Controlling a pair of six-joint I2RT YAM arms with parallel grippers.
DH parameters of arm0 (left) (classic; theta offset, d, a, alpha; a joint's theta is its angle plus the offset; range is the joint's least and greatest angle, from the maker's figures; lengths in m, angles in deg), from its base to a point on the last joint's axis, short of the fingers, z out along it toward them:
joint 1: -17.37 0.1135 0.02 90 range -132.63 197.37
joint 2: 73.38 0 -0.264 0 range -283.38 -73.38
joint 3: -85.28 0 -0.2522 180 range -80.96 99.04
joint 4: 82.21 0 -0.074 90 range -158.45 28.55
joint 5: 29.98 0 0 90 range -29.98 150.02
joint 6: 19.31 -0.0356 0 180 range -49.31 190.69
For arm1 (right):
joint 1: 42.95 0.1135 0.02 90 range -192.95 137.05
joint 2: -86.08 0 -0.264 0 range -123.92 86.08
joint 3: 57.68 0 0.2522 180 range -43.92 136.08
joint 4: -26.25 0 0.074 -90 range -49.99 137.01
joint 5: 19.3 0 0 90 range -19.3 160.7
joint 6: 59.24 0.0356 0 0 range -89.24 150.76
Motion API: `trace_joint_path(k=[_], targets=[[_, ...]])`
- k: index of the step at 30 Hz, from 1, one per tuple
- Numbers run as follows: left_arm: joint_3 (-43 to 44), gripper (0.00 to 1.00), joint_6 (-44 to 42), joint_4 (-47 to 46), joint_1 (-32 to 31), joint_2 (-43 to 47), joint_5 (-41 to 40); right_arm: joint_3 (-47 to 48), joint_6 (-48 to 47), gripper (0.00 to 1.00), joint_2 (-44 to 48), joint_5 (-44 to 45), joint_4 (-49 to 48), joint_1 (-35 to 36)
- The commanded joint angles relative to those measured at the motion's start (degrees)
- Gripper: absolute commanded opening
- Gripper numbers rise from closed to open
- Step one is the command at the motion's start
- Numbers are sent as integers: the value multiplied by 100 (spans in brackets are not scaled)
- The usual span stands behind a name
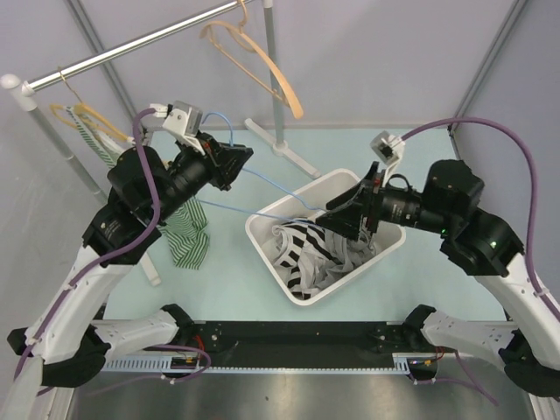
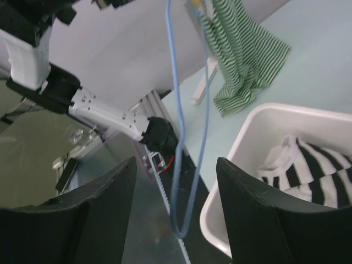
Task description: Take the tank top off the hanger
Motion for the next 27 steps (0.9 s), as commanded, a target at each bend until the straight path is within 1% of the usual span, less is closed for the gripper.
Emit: trace_joint_path(k=[1, 2, 3, 4, 5, 7, 8, 9, 10, 11, 12, 15, 17, 18, 19, 20, 21, 23, 24, 26, 27], targets=[[194, 0, 0, -108, 24, -60, 196, -157, 59, 61, -32, 101, -266, 484], [186, 0, 9, -99, 32, -60, 205, -148, 24, 58, -67, 278, -136, 738], [177, 0, 18, -108, 32, -78, 205, -130, -89, 53, -102, 471, -65, 836], [168, 0, 26, -108, 24, -69, 205, -87, -134, 49, -163, 864, 32, 950], [159, 0, 35, -99, 32, -69, 205, -60, -195, 39, -181, 1095, 207, 1038], [142, 0, 35, -99, 32, -52, 205, -34, -257, 30, -199, 1647, 349, 1197], [133, 0, 35, -108, 32, -43, 205, -34, -275, 28, -190, 1764, 410, 1215], [107, 0, 35, -99, 24, -34, 196, -34, -275, 22, -182, 1930, 437, 1232], [98, 0, 35, -99, 32, -17, 179, -60, -275, 19, -164, 1984, 437, 1250], [89, 0, 35, -90, 24, -8, 187, -86, -275, 4, -129, 2037, 454, 1250], [80, 0, 27, -99, 24, -8, 196, -104, -266, 0, -111, 2089, 455, 1259], [71, 0, -26, -99, 24, 19, 353, -174, -249, 0, -32, 2458, 490, 1276], [45, 18, -52, -151, 24, 71, 450, -253, -222, 0, 99, 2608, 490, 1303], [19, 31, -53, -186, 32, 98, 521, -288, -222, 0, 161, 2852, 481, 1311], [10, 50, -61, -230, 32, 176, 530, -323, -213, 0, 222, 2950, 464, 1311], [-34, 56, -61, -231, 32, 220, 513, -350, -222, 0, 275, 3038, 463, 1311], [-52, 65, -61, -274, 24, 282, 478, -385, -231, 0, 397, 3196, 463, 1311], [-96, 71, -87, -301, 32, 474, 372, -385, -275, 0, 469, 3302, 490, 1311], [-113, 83, -96, -319, 32, 554, 337, -385, -318, 0, 512, 3312, 472, 1311], [-209, 86, -105, -380, 24, 869, 188, -385, -380, 0, 504, 3294, 437, 1311], [-262, 87, -105, -459, 24, 993, 126, -394, -459, 0, 452, 3268, 394, 1311]])
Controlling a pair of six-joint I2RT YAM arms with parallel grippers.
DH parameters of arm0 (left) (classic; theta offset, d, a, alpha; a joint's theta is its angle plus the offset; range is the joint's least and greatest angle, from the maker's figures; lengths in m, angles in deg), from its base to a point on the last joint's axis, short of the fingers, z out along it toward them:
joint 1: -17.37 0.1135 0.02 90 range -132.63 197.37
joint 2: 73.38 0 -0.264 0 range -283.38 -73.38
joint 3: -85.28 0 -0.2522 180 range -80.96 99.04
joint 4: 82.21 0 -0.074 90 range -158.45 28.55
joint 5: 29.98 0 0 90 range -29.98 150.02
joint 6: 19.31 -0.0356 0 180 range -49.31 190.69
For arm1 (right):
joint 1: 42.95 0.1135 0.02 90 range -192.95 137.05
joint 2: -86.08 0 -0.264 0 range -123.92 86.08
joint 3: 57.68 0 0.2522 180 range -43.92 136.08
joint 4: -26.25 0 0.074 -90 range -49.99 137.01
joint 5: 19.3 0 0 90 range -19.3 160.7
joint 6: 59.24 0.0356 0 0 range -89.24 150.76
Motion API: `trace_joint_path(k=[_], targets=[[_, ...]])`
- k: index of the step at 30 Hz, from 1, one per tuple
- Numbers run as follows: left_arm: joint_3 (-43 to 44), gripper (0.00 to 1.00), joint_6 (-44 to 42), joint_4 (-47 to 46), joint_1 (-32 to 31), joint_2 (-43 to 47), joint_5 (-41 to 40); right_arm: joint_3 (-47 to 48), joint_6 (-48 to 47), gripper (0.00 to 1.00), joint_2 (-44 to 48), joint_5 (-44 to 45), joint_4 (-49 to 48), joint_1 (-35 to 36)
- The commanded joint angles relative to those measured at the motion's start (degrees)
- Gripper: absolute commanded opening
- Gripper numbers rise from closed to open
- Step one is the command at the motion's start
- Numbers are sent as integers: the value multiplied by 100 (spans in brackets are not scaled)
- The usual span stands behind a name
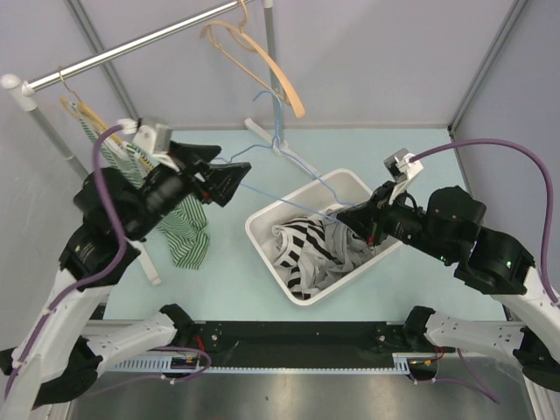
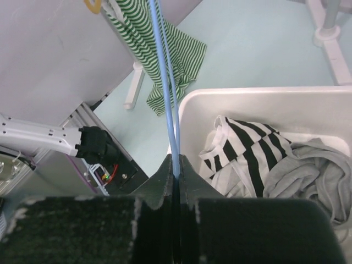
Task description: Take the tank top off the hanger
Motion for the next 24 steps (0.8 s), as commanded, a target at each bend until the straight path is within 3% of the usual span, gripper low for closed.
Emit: trace_joint_path(k=[1, 5, 11, 16, 24], targets=[[-184, 87, -64, -483, 32, 720, -374, 26, -241, 0, -14, 310, -325, 4], [-720, 87, -55, -799, 24, 1582, -1060, 105, -680, 0, -496, 635, -826, -13], [-905, 87, -108, -502, 24, 2541, -2500, 815, -1111, 0, -1815, 557, -2004, -469], [-608, 87, -213, -45, 32, 2919, -2986, 1702, -1155, 0, -2982, 371, -2620, -830], [-597, 87, -239, 316, 24, 3183, -3223, 2916, -1050, 0, -3863, 233, -2972, -1260]])
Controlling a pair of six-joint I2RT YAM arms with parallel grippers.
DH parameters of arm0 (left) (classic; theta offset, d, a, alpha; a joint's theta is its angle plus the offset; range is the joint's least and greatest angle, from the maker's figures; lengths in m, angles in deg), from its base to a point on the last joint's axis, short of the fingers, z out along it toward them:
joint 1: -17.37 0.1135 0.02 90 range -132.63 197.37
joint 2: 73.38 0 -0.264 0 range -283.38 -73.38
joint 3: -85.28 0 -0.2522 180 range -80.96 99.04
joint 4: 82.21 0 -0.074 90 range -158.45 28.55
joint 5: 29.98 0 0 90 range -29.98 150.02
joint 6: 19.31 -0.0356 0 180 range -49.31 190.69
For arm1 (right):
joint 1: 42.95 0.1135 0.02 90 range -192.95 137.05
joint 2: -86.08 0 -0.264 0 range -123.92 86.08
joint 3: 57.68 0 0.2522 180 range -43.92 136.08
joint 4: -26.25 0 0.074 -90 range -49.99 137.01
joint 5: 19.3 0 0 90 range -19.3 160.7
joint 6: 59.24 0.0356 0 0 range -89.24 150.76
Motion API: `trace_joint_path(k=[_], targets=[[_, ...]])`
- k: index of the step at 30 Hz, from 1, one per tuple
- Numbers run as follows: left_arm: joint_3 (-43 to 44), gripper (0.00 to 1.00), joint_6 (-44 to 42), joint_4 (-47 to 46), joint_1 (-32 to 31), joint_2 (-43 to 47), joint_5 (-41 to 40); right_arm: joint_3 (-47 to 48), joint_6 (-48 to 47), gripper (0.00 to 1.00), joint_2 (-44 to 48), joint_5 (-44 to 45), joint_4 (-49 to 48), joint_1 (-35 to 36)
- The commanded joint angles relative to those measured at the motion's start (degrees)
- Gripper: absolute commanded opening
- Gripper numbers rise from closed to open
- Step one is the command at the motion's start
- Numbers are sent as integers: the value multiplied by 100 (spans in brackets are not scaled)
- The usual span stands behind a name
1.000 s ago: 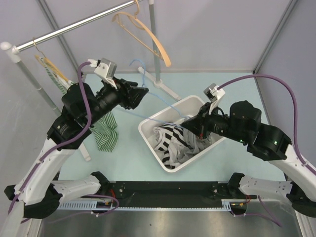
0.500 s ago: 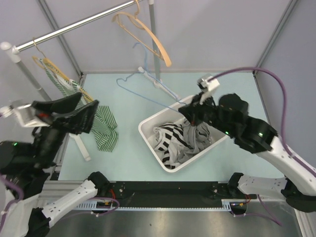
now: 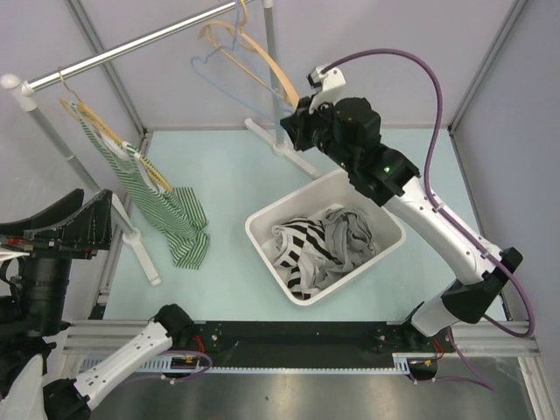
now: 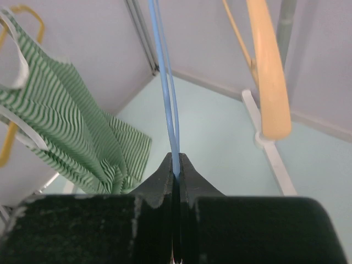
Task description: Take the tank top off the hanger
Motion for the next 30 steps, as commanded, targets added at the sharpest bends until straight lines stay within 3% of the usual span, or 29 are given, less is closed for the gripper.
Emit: trace_joint_path(k=[1, 6, 14, 26, 28, 29, 30], targets=[[21, 87, -163, 185, 24, 62, -236, 906, 134, 0, -301, -160, -723, -269], [39, 87, -172, 150, 24, -17, -113, 1548, 416, 0, -907, -353, -653, -366], [39, 87, -198, 176, 23, -35, -95, 1619, 865, 0, -1242, -344, -680, -348], [346, 87, -461, 211, 24, -96, -218, 1391, 619, 0, -1357, 578, -152, 82], [443, 87, -514, 194, 24, -123, -253, 1347, 584, 6, -1321, 710, -134, 153], [478, 87, -558, 202, 15, -132, -253, 1355, 523, 18, -1304, 745, -108, 188], [513, 87, -567, 203, 23, -132, -271, 1364, 487, 22, -1312, 832, -90, 205]])
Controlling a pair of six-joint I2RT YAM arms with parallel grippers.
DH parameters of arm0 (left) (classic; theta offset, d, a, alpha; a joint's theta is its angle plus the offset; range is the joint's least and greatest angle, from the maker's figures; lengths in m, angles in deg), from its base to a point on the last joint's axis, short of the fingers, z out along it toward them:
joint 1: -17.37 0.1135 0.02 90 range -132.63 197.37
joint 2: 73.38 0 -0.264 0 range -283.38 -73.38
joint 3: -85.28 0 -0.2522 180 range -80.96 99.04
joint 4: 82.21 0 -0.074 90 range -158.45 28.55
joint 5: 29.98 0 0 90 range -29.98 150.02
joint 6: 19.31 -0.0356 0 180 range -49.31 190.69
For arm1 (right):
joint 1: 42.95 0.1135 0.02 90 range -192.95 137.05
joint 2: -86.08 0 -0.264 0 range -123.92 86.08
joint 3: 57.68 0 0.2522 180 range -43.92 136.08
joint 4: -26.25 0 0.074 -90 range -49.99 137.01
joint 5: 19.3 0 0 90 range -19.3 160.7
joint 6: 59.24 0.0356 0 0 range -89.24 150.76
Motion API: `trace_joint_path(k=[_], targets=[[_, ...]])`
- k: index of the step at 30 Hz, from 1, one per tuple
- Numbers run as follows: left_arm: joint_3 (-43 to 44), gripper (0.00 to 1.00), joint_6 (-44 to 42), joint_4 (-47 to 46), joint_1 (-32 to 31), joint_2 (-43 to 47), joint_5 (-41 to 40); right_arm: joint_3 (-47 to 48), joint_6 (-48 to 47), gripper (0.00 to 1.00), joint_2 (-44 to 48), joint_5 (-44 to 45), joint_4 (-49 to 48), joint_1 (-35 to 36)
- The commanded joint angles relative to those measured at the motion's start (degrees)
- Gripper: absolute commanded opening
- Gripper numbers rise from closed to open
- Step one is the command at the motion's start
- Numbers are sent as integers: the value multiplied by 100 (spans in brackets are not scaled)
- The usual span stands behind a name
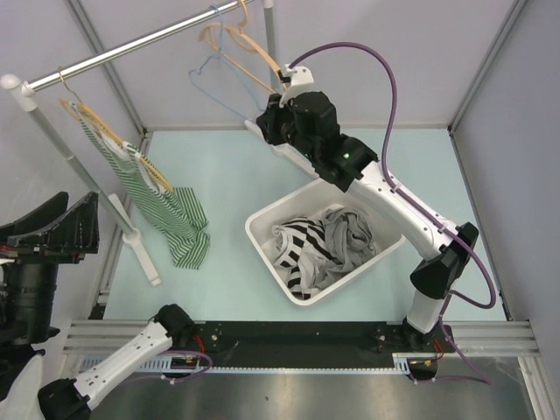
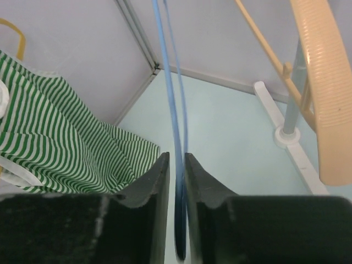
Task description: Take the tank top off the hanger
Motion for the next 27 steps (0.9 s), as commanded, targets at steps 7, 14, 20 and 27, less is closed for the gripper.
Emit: trace_joint_path(k=[7, 14, 20, 27], targets=[[266, 87, -353, -33, 24, -85, -168, 525, -759, 75, 229, 1357, 325, 504], [266, 87, -389, -25, 24, -68, -186, 1342, -1322, 97, 123, 1729, 545, 1224], [240, 87, -354, 10, 15, 2, -186, 1579, -1542, 100, -227, 569, -17, 1840], [398, 87, -301, 204, 15, 134, -239, 2309, -1392, 97, -1256, -285, -298, 2200]])
